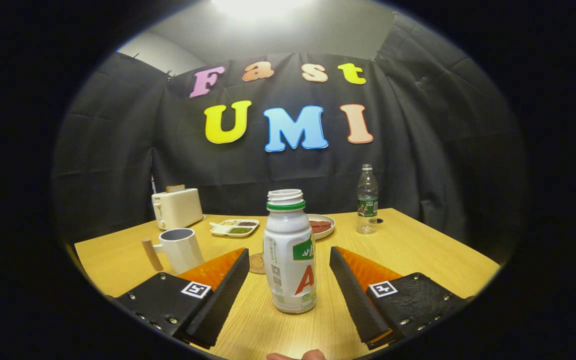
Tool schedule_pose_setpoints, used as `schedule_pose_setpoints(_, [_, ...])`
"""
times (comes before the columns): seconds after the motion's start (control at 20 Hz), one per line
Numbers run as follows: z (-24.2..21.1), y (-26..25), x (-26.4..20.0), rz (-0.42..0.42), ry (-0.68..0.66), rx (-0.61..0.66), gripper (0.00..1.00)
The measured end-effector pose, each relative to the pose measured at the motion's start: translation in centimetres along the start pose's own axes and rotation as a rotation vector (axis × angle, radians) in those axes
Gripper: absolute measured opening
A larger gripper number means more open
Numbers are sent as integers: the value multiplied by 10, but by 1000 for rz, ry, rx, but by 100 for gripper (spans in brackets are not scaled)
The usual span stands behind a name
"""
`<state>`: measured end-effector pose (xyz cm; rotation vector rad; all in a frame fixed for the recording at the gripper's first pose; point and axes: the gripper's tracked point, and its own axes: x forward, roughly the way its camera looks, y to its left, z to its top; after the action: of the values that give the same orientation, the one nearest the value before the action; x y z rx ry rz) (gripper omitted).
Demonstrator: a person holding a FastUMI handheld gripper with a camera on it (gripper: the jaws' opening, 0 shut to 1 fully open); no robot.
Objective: Take the bottle from table, then pour the juice into the cup, finally place the bottle on the coaster
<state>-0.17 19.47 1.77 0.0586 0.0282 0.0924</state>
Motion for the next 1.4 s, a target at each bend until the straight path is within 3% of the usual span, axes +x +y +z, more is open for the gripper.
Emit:
schedule_pose_setpoints(0.25, [-6, 13, 17, -14, -14, -24, 99])
schedule_pose_setpoints(0.85, [-17, -1, 49, -154, 10, 6, 99])
schedule_pose_setpoints(0.9, [-21, -3, 51, -168, 24, 17, 97])
schedule_pose_setpoints(0.95, [-24, -1, 55, -159, 30, 28, 86])
schedule_pose_setpoints(1.0, [-26, 0, 58, -159, 34, 26, 85])
schedule_pose_setpoints(1.05, [-22, -5, 56, -176, 24, 6, 75])
schedule_pose_setpoints(1.4, [-17, -11, 66, -153, 48, -50, 73])
